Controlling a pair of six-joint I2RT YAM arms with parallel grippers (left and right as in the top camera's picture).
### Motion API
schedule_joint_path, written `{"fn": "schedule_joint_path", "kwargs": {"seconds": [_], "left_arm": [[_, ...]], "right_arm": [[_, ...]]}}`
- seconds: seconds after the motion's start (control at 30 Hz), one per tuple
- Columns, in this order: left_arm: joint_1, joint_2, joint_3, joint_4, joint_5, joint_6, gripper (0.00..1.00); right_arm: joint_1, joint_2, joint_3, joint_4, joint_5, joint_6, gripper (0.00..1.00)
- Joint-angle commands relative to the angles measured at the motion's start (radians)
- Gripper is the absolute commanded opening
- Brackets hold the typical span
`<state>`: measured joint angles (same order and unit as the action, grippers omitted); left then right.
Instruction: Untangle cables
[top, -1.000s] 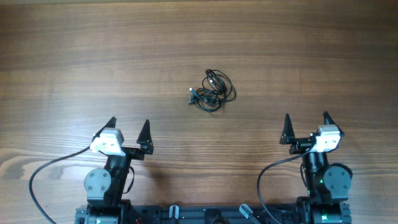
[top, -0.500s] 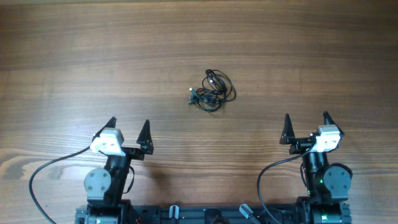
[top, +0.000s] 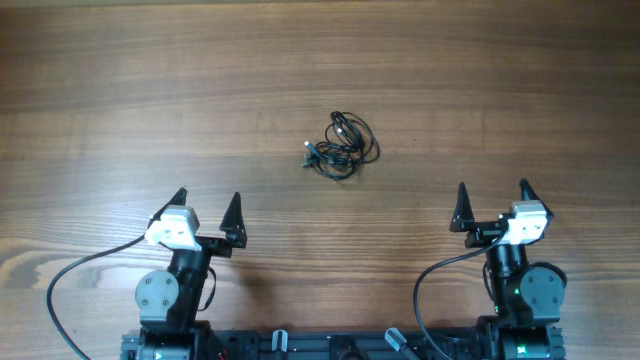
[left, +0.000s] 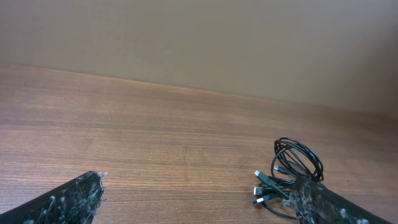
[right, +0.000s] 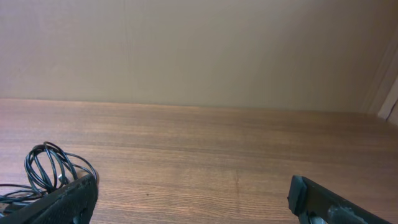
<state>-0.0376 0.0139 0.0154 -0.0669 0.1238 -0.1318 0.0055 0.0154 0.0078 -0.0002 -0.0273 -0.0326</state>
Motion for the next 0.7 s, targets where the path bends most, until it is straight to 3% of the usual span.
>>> {"fn": "schedule_joint_path", "kwargs": {"seconds": [0.0,0.17,0.23,0.37,0.43,0.47,0.57,0.67], "left_arm": [[-0.003,-0.001,-0.01,0.0,-0.006,0.02,1.0],[-0.003,-0.001,-0.01,0.005,-0.016,0.03,1.0],[-0.003,-0.001,-0.01,0.035,-0.124,0.076,1.0],[-0.003,-0.001,-0.01,0.36,-0.024,0.072,1.0],[-0.003,-0.001,-0.006,0.566,-0.037,0.072,1.0],[-0.003,-0.001,0.008,0.587,-0.064,0.072,1.0],[-0.003,0.031,0.106,0.527,-0.108,0.074,1.0],[-0.003,0.168,0.307,0.315,-0.124,0.206,1.0]], "right_arm": [[-0.004,-0.005,-0.003,0.002,-0.019,-0.017,1.0],[-0.004,-0.005,-0.003,0.002,-0.019,-0.017,1.0],[-0.004,-0.005,-0.003,0.002,-0.019,-0.018,1.0],[-0.004,-0.005,-0.003,0.002,-0.019,-0.017,1.0],[-0.004,-0.005,-0.003,0.002,-0.019,-0.017,1.0],[-0.004,-0.005,-0.003,0.002,-0.019,-0.017,1.0],[-0.004,-0.005,-0.003,0.002,-0.019,-0.017,1.0],[-0.004,-0.005,-0.003,0.002,-0.019,-0.021,1.0]]}}
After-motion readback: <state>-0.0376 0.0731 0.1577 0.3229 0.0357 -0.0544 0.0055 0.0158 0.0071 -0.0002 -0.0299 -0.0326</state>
